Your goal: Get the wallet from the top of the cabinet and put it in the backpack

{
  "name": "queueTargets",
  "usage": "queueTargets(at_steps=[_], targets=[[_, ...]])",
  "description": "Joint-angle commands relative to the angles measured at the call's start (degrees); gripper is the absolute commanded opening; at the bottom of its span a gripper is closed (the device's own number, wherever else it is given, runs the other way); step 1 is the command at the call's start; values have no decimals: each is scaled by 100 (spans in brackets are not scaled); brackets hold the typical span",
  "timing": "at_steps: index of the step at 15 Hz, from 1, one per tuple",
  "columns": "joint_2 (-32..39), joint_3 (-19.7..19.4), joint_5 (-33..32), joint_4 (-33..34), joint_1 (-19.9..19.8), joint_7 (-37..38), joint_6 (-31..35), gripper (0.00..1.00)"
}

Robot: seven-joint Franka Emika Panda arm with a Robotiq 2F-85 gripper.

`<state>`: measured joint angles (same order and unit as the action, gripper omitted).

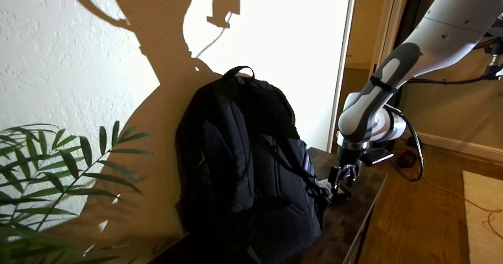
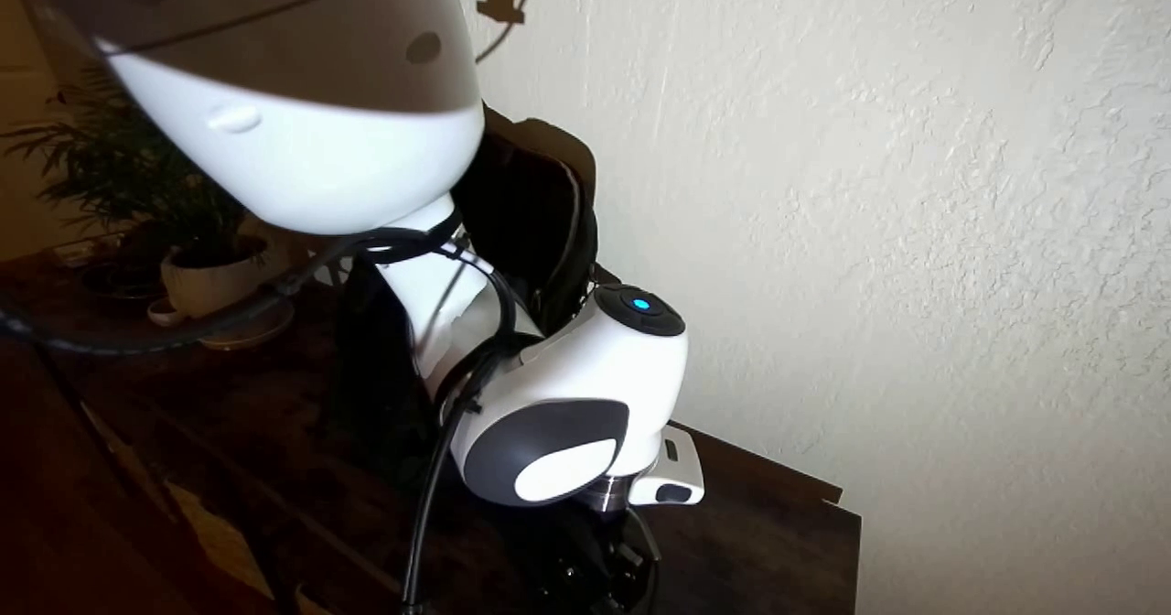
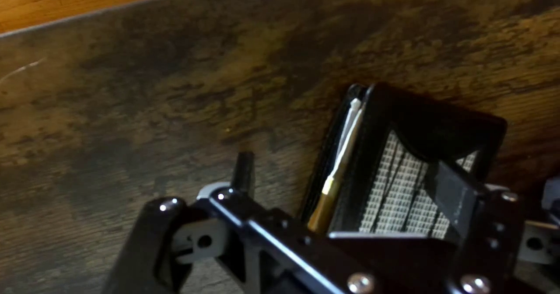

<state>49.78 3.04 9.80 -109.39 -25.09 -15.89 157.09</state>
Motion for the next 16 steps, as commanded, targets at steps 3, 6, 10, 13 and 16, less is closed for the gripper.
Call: queueTargets(at_steps=[3,6,10,13,16], targets=[[-215,441,139,-143,-277,-222,-131,99],[-167,485,150,-103,-289,-202,-170,72],[-152,493,219,-56,-353,-188,-180,45],[-178,537,309,2,-455,-196,-213,27],[-229,595,414,23,-561,-240,-233,7]])
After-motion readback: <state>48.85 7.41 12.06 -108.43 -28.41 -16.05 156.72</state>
